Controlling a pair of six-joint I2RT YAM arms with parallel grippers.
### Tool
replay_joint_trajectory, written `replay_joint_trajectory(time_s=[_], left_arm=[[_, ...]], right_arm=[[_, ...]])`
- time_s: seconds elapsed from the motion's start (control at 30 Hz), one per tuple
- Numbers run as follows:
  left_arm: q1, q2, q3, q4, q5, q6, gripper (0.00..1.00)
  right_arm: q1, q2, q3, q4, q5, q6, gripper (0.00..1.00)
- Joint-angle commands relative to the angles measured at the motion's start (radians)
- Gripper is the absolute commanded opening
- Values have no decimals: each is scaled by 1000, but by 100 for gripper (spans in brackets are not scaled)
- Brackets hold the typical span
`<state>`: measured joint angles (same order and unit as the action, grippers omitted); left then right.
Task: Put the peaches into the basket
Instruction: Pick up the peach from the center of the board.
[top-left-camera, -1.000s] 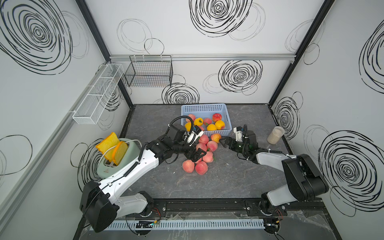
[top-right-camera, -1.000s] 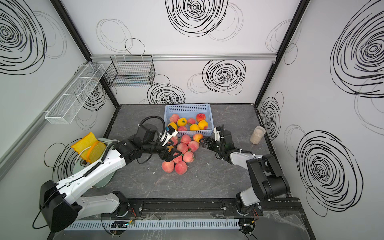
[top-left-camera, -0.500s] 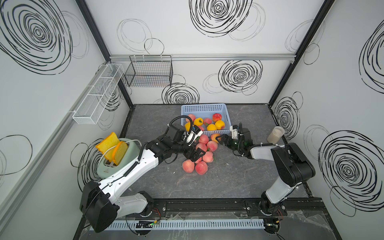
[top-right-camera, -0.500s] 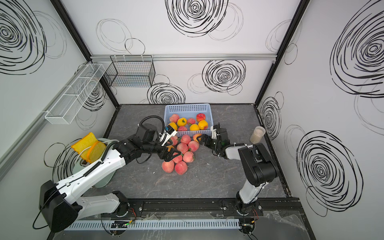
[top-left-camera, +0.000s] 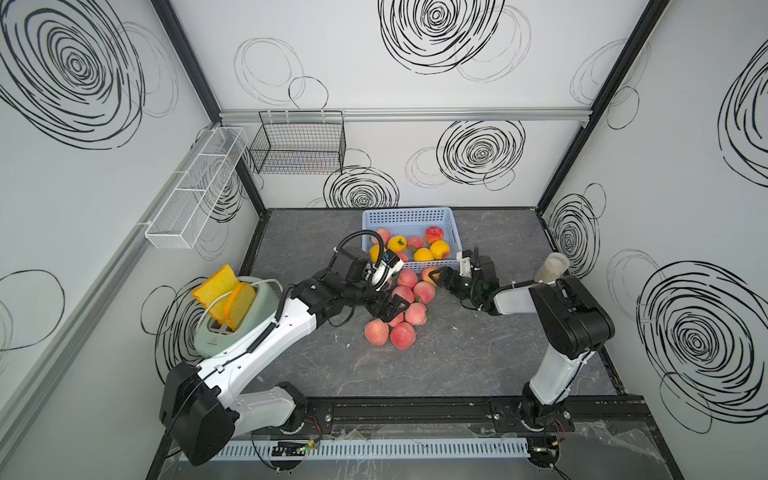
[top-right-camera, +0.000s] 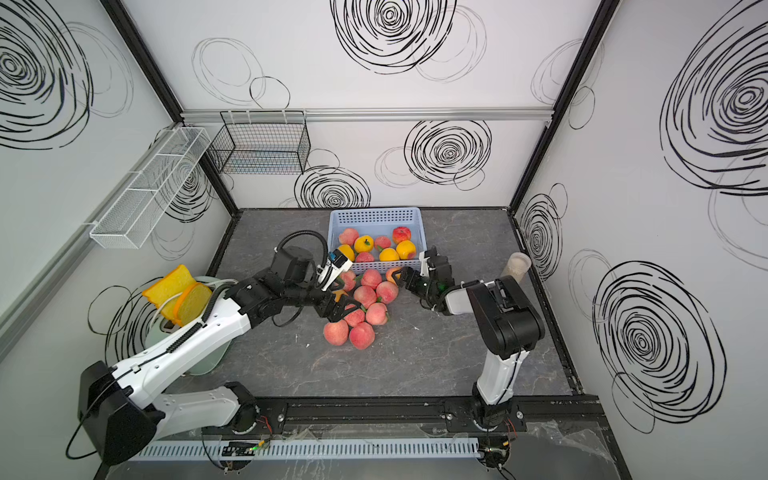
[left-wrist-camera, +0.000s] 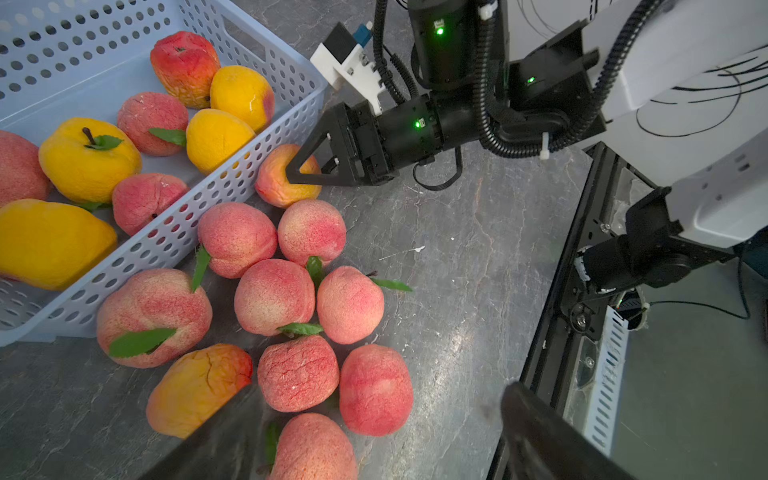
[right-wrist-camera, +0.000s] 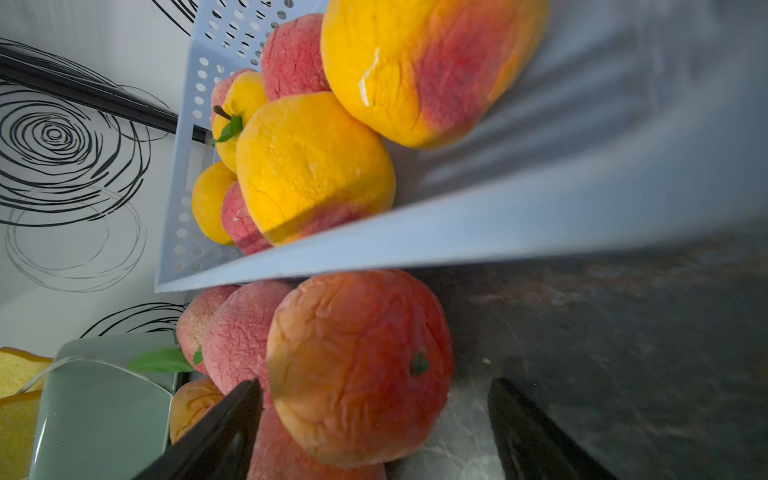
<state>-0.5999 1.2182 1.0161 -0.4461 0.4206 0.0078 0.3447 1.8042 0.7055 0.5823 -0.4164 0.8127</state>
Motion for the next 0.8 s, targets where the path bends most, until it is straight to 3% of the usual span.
replay_joint_trajectory(time_s=[0.0,0.4,0.77], left_arm=[[8,-7,1,23,1,12,94],[12,-6,3,21,-2,9,94],[14,-11,1,21,-5,5,94]], right_arm=[[8,22,8,59,16,43,87],[10,70,39,77,15,46,89],[15,67,48,12,63,26,75]])
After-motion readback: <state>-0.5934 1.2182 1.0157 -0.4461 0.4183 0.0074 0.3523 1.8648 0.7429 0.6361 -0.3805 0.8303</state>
